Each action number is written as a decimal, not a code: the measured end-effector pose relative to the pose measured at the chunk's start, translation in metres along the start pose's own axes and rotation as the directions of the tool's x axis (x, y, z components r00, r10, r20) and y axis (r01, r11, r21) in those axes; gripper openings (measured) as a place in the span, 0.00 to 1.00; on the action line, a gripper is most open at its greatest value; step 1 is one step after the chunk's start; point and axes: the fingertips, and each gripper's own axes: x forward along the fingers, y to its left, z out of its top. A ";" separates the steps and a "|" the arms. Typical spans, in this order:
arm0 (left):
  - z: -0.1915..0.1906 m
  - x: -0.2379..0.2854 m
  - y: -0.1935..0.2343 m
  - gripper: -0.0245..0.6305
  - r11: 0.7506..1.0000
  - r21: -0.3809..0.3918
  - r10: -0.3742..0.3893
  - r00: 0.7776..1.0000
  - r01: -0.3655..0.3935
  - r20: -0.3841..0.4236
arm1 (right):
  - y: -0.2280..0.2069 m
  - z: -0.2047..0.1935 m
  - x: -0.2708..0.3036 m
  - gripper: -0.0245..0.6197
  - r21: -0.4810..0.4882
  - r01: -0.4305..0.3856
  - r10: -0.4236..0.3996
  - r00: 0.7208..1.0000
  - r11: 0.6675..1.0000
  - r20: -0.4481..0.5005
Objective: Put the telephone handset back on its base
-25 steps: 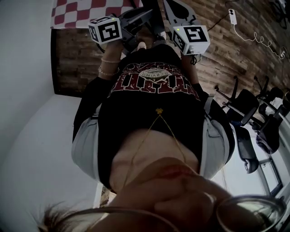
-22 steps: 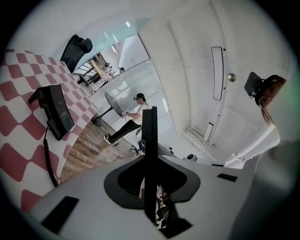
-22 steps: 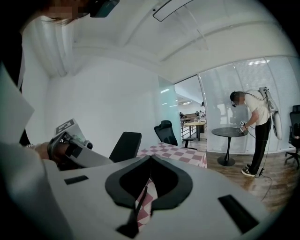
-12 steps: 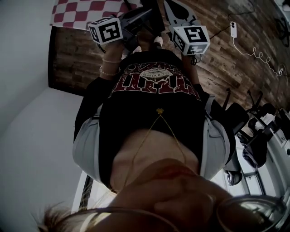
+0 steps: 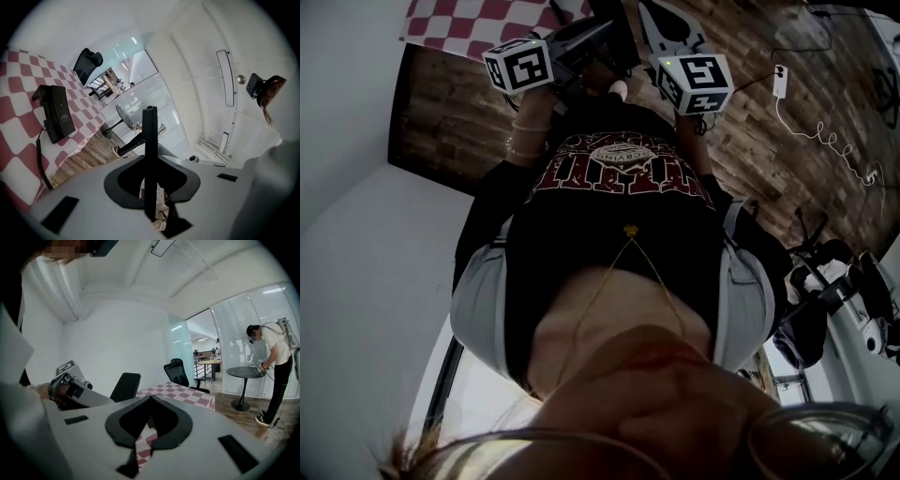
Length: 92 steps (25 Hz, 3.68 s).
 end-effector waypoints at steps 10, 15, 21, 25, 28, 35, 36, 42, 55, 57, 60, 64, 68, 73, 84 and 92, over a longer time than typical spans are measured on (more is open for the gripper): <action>0.008 0.009 0.006 0.16 0.999 -0.016 0.047 0.999 -0.046 0.015 | -0.012 -0.003 0.009 0.07 0.022 -0.042 0.042 0.999 0.999 -0.009; 0.016 0.014 0.012 0.16 0.999 -0.013 0.050 0.999 -0.050 0.012 | -0.016 -0.001 0.017 0.07 0.026 -0.042 0.042 0.999 0.999 -0.007; 0.033 0.023 0.024 0.16 0.999 -0.020 0.037 0.999 -0.037 0.003 | -0.026 0.008 0.037 0.07 0.018 -0.029 0.029 1.000 0.999 -0.004; 0.047 0.028 0.033 0.16 0.999 -0.024 0.026 1.000 -0.026 -0.003 | -0.031 0.012 0.049 0.07 0.021 -0.018 0.018 1.000 1.000 -0.007; 0.057 0.031 0.043 0.16 0.999 -0.028 0.028 1.000 -0.028 -0.006 | -0.034 0.012 0.061 0.07 0.025 -0.013 0.013 1.000 1.000 -0.019; 0.082 0.031 0.069 0.16 0.998 -0.053 0.039 0.999 -0.038 0.015 | -0.042 0.021 0.094 0.07 -0.003 -0.015 0.015 0.999 1.000 -0.043; 0.086 0.030 0.074 0.16 0.997 -0.064 0.039 0.999 -0.037 0.022 | -0.043 0.022 0.099 0.07 -0.007 -0.018 0.017 0.999 1.000 -0.050; 0.103 0.021 0.100 0.16 0.992 -0.113 0.056 0.996 -0.048 0.069 | -0.034 0.020 0.137 0.07 -0.030 -0.072 0.069 0.992 0.997 -0.101; 0.123 -0.016 0.145 0.16 0.975 -0.194 0.145 0.971 -0.107 0.191 | 0.008 0.017 0.198 0.07 -0.068 -0.240 0.226 0.958 0.968 -0.174; 0.123 -0.017 0.148 0.16 0.971 -0.209 0.161 0.965 -0.118 0.205 | 0.008 0.019 0.203 0.07 -0.071 -0.273 0.257 0.950 0.959 -0.177; 0.122 -0.010 0.124 0.16 0.978 -0.155 0.177 0.954 -0.142 0.244 | 0.005 0.025 0.186 0.07 -0.087 -0.318 0.302 0.940 0.944 -0.157; 0.084 -0.022 0.088 0.16 0.979 -0.111 0.197 0.936 -0.171 0.293 | 0.026 0.024 0.143 0.07 -0.138 -0.384 0.368 0.921 0.913 -0.127; 0.076 -0.032 0.071 0.16 0.978 -0.092 0.209 0.910 -0.188 0.358 | 0.042 0.028 0.135 0.07 -0.175 -0.453 0.436 0.891 0.874 -0.127; 0.088 -0.022 0.077 0.16 0.968 -0.112 0.252 0.875 -0.226 0.412 | 0.037 0.037 0.152 0.07 -0.193 -0.539 0.518 0.842 0.820 -0.151; 0.097 -0.020 0.092 0.16 0.937 -0.147 0.347 0.796 -0.317 0.495 | 0.030 0.039 0.173 0.07 -0.219 -0.673 0.642 0.740 0.707 -0.201; 0.082 -0.025 0.113 0.16 0.907 -0.210 0.420 0.746 -0.366 0.517 | 0.032 0.037 0.187 0.07 -0.235 -0.741 0.702 0.671 0.629 -0.237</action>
